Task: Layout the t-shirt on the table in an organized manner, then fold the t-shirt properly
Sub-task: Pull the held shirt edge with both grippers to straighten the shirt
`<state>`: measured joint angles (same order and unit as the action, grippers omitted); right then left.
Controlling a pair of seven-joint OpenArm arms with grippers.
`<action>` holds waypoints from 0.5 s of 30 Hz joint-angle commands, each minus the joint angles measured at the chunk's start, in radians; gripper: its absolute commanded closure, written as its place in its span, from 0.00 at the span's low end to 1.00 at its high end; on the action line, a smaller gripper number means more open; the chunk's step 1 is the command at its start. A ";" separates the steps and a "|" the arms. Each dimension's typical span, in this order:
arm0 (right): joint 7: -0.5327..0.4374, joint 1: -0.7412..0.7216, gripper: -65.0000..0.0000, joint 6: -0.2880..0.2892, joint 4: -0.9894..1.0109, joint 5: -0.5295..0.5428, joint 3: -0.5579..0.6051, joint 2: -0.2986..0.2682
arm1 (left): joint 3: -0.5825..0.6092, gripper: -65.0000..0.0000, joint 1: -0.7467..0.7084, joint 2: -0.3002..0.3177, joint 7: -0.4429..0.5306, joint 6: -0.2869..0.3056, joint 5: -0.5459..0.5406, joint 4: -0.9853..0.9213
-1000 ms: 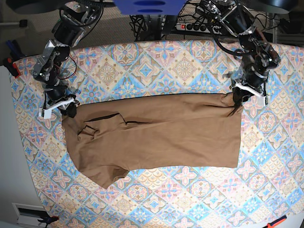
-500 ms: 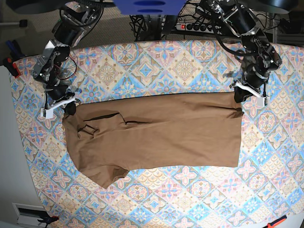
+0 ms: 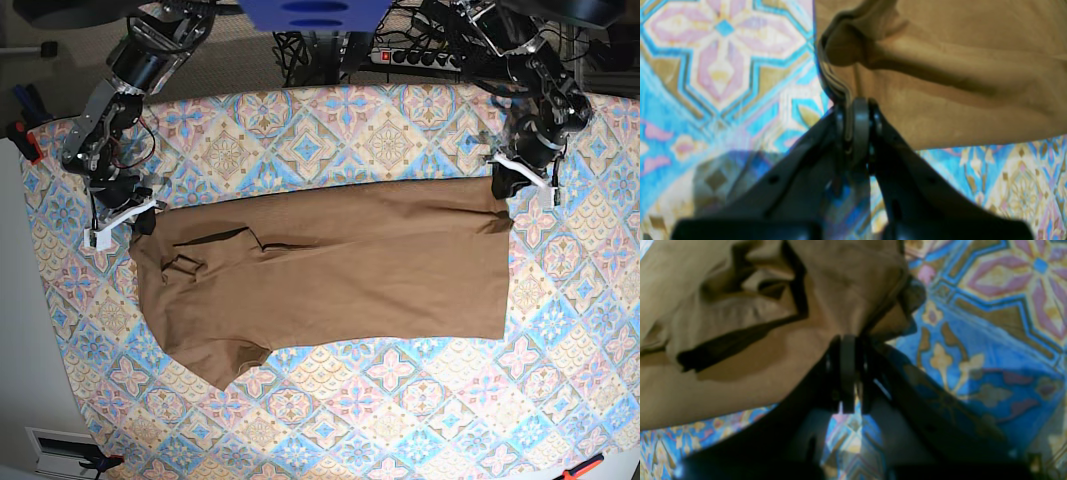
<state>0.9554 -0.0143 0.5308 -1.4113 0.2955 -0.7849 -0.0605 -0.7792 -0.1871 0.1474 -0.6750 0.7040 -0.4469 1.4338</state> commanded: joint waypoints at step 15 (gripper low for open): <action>-0.003 0.124 1.00 0.004 -0.164 0.017 -0.069 -0.006 | -0.001 1.00 -0.117 0.036 -0.051 -0.006 0.053 0.008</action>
<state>0.9665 0.1196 0.5343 -1.5570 0.3050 -0.8497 -0.0528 -0.7765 -0.2787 0.1753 -0.6422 0.7193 -0.4736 1.4441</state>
